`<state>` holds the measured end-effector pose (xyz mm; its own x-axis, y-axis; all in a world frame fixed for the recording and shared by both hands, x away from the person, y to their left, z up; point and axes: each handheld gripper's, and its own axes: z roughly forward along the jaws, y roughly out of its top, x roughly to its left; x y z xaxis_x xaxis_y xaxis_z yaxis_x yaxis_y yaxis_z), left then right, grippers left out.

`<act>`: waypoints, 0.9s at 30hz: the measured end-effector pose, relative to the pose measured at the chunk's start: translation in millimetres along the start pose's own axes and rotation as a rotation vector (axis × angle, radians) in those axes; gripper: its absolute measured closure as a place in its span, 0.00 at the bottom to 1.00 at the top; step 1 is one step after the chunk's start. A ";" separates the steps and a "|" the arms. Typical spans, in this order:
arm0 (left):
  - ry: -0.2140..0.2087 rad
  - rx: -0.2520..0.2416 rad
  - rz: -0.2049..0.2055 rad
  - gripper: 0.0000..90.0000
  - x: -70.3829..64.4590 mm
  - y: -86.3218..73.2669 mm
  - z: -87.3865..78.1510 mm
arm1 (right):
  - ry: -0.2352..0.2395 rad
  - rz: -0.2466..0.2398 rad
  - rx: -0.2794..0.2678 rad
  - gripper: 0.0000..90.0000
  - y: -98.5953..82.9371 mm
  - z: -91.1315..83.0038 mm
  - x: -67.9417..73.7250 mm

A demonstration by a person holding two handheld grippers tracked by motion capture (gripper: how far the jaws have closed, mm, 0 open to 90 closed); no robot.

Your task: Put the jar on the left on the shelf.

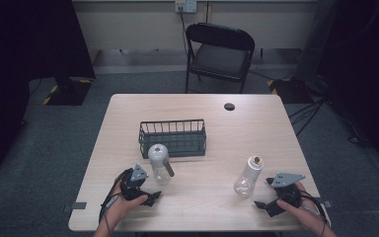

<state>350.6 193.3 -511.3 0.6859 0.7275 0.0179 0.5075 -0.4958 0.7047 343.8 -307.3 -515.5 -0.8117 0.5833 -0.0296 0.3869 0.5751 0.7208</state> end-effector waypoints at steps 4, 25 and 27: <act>-0.018 -0.034 -0.019 0.04 2.8 0.6 -1.8 | 0.000 0.000 0.000 0.00 0.0 0.0 0.0; -0.027 -0.164 0.009 0.05 3.8 40.0 -12.3 | 0.000 0.000 0.000 0.00 -0.1 0.0 0.0; -0.022 -0.169 0.011 0.05 2.4 42.2 -10.4 | 0.000 0.000 0.000 0.00 -0.1 0.0 0.0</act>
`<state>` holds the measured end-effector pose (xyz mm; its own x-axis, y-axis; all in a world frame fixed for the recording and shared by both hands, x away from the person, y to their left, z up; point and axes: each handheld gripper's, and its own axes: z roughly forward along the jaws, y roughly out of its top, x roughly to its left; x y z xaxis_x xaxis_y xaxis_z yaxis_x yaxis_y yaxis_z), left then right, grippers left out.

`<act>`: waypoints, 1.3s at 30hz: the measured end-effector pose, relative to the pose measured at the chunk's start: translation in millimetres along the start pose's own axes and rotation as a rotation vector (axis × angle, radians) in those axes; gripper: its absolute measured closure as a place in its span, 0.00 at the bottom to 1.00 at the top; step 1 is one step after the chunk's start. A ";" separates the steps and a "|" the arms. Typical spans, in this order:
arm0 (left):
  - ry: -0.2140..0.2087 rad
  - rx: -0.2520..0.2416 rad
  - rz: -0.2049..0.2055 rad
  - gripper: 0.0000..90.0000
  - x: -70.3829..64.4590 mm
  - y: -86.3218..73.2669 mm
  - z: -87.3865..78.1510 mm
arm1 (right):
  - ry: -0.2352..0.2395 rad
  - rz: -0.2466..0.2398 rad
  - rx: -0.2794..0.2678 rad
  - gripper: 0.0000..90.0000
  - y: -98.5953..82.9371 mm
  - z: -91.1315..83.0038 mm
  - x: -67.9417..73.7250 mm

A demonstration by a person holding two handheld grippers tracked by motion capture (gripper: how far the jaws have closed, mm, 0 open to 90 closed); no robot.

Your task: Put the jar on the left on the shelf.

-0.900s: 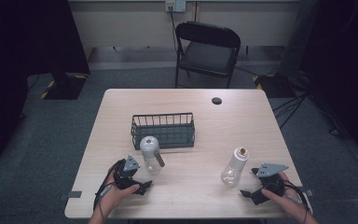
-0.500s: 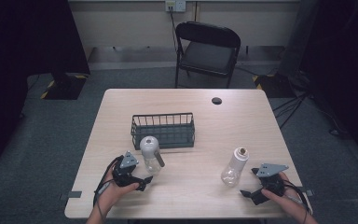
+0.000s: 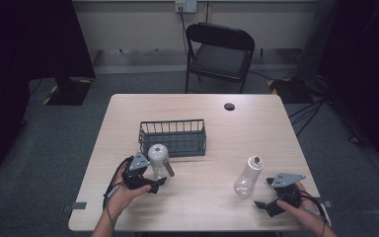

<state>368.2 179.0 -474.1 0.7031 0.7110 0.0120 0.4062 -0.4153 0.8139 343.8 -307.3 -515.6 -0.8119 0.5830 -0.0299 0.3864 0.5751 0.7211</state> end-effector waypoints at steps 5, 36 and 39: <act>0.010 -0.020 -0.004 0.09 -0.4 4.7 2.9 | 0.000 0.000 0.000 0.00 0.0 0.0 0.0; -0.001 -0.177 -0.036 0.34 -2.5 36.3 -1.3 | 0.000 0.000 0.000 0.00 0.0 0.0 0.0; -0.006 -0.180 -0.047 0.34 -0.8 41.4 -4.2 | 0.000 0.000 0.000 0.00 0.0 0.0 0.0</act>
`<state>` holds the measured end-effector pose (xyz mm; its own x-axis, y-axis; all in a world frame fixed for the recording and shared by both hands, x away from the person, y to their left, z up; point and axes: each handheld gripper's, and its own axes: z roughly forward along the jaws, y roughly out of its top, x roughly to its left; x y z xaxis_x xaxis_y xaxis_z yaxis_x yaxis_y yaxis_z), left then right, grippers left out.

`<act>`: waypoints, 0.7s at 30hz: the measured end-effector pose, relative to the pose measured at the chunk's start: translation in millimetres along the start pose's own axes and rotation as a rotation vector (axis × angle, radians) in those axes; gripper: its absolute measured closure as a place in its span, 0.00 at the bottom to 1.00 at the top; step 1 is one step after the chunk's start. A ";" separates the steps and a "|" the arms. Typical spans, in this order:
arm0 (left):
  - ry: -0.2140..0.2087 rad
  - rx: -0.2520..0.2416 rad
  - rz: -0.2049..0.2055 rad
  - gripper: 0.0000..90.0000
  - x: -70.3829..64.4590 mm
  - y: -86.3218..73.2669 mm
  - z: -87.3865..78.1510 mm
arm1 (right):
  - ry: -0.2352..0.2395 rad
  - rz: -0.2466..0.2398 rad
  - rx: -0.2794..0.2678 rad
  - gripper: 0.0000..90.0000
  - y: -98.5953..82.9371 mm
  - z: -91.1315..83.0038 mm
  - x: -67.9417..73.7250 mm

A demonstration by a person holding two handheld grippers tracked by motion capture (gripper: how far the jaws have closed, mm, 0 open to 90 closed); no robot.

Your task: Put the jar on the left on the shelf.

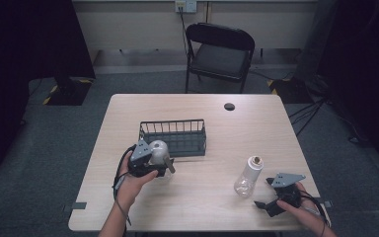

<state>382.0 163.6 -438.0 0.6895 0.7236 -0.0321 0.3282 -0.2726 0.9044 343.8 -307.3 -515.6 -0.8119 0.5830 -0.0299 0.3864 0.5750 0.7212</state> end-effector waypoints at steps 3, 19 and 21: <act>-0.008 0.008 -0.012 0.34 1.7 5.1 -1.4 | 0.000 0.000 0.000 0.00 0.0 0.0 0.0; 0.003 0.016 -0.012 0.34 11.1 34.3 -11.8 | 0.000 0.000 0.000 0.00 0.0 0.0 0.0; 0.004 0.016 -0.014 0.34 12.6 38.6 -13.3 | 0.000 0.000 0.000 0.00 0.0 0.0 0.0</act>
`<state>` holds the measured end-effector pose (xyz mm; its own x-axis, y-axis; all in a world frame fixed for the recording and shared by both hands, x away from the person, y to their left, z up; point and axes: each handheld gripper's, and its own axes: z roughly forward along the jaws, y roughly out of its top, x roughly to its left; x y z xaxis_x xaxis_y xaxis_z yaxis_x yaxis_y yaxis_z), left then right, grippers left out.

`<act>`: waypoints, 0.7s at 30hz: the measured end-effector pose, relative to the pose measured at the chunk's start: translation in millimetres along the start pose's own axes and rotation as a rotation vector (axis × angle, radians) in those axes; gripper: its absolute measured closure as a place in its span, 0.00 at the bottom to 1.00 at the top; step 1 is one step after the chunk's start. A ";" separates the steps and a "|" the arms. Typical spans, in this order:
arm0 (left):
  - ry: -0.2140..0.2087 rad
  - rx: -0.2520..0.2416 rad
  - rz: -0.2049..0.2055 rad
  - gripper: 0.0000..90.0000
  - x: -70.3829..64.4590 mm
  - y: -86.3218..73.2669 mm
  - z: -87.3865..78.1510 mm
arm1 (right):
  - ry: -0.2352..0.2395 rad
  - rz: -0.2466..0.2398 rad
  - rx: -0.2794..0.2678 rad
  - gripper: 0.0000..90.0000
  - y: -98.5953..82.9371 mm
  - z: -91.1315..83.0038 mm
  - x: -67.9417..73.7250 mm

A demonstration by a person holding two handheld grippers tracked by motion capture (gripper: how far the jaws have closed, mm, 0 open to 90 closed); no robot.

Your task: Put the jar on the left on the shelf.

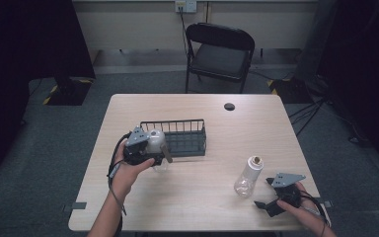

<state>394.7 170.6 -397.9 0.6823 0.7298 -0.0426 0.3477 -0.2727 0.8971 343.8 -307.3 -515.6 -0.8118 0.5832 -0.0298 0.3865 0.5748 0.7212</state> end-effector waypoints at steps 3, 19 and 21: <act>-0.001 -0.004 -0.004 0.34 2.1 6.3 -2.2 | 0.000 0.000 0.000 0.00 0.0 0.0 0.0; 0.003 -0.011 0.001 0.34 8.0 34.0 -5.7 | 0.000 0.000 0.000 0.00 0.0 0.0 0.0; 0.000 -0.013 0.000 0.34 8.4 36.6 -6.1 | 0.000 0.000 0.000 0.00 0.0 0.0 0.0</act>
<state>409.3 170.6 -362.7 0.6822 0.7299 -0.0426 0.3395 -0.2646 0.9026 343.8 -307.3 -515.6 -0.8119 0.5830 -0.0298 0.3863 0.5748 0.7213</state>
